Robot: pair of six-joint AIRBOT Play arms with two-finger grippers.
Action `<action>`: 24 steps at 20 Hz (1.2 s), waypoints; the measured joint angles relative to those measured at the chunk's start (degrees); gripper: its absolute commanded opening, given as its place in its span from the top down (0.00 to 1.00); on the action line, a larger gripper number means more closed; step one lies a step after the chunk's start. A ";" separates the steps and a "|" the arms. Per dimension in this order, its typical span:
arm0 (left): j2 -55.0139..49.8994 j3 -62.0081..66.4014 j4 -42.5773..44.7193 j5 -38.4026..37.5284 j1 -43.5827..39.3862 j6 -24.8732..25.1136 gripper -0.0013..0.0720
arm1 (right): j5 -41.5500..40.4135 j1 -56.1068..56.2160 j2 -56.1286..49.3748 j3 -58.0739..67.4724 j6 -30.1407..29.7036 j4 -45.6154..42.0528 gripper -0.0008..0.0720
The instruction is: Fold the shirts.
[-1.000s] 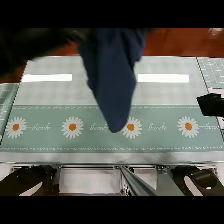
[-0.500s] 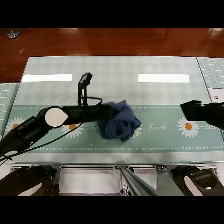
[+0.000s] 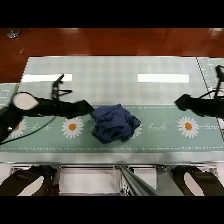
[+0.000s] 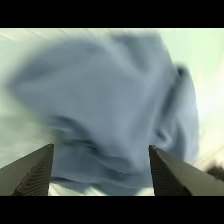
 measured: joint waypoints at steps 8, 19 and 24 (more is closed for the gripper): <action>1.11 -19.58 -28.20 -7.39 14.97 17.53 0.03 | 0.20 -19.74 -0.04 -15.45 -10.60 18.08 0.13; -18.10 -6.43 -44.63 -3.98 1.62 33.99 0.94 | -0.20 -1.29 0.02 -21.90 -14.78 23.30 0.13; -20.06 -2.54 -44.37 -5.68 1.95 36.72 0.94 | -0.76 11.06 -1.92 -22.05 -9.11 24.24 0.13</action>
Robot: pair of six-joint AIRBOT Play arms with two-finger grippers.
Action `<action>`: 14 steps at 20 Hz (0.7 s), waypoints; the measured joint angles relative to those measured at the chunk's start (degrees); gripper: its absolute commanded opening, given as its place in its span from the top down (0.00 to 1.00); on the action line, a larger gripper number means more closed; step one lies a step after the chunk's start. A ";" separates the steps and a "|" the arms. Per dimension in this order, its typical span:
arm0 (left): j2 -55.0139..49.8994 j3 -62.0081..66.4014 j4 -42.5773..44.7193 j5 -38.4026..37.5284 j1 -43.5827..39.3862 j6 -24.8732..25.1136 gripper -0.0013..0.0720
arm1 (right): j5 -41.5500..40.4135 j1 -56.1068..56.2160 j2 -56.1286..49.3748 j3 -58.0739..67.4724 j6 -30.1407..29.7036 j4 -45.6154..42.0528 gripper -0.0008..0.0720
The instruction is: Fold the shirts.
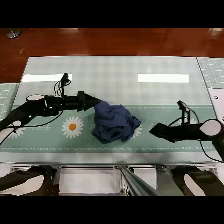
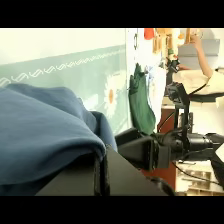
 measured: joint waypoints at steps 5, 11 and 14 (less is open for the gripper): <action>-0.33 0.76 0.81 -0.50 2.47 0.55 0.94 | -6.91 13.05 -8.15 0.33 1.60 9.40 0.13; -0.39 0.92 1.68 -0.63 4.15 0.52 0.94 | -14.40 21.20 -16.33 0.59 0.04 17.18 0.13; -0.39 0.92 1.86 -0.61 4.37 0.42 0.94 | -16.98 22.45 -17.62 0.96 -0.28 19.19 0.15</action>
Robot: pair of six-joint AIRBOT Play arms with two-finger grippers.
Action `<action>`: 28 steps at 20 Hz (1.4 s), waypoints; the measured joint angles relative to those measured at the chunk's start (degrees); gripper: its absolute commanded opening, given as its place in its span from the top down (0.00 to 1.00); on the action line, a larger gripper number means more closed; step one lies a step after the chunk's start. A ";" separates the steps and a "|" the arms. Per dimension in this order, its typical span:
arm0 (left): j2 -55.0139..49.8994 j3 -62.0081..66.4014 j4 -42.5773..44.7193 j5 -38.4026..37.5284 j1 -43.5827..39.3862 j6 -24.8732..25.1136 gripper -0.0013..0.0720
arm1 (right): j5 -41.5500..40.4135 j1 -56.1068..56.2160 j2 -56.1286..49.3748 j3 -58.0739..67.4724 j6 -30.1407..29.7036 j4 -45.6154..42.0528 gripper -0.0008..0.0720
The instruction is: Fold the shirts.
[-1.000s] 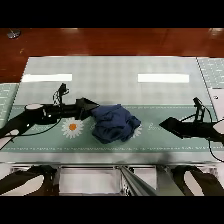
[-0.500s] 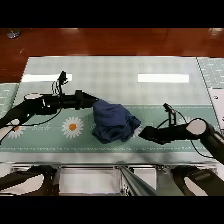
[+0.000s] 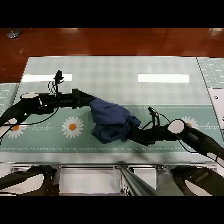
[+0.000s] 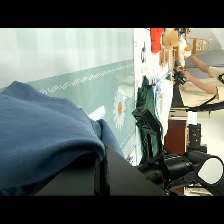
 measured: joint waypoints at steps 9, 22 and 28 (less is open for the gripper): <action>0.04 0.00 0.02 0.50 0.13 -0.37 0.94 | -3.69 0.44 -7.02 5.55 -6.58 6.58 0.95; 17.38 31.17 4.52 5.99 8.28 -12.83 0.94 | 28.74 -20.20 -1.88 72.22 -7.15 -20.11 0.95; 30.86 49.11 42.60 9.88 8.66 -33.00 0.94 | 39.87 -21.62 5.88 89.77 -6.56 -30.34 0.95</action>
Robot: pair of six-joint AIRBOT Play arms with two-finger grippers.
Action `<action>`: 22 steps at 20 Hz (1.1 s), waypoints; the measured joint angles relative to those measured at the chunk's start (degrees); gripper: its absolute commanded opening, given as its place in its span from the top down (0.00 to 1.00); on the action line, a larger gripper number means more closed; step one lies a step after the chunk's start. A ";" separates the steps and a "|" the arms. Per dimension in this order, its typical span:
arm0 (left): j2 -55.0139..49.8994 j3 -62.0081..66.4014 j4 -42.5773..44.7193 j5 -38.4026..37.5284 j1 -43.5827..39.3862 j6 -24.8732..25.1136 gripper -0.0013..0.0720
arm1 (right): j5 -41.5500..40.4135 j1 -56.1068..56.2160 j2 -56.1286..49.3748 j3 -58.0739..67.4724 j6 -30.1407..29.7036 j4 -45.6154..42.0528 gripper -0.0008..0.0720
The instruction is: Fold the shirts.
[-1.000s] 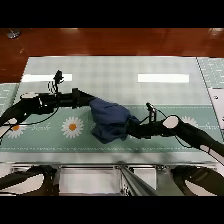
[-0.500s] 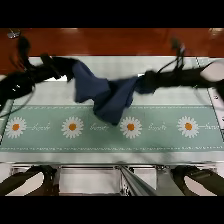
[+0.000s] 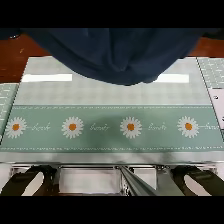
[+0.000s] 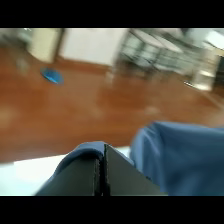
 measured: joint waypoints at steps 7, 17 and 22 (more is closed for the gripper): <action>14.43 3.10 28.94 -5.42 0.00 -13.68 0.94 | 14.64 -0.17 10.80 0.76 5.66 -10.12 0.95; 2.23 -16.09 25.09 -2.38 -1.92 -13.53 0.94 | 9.88 -0.17 19.06 -47.30 9.75 -6.29 0.95; -14.60 -16.37 22.40 5.53 -6.95 -12.37 0.94 | -9.51 -0.20 9.55 -63.32 9.03 -3.56 0.95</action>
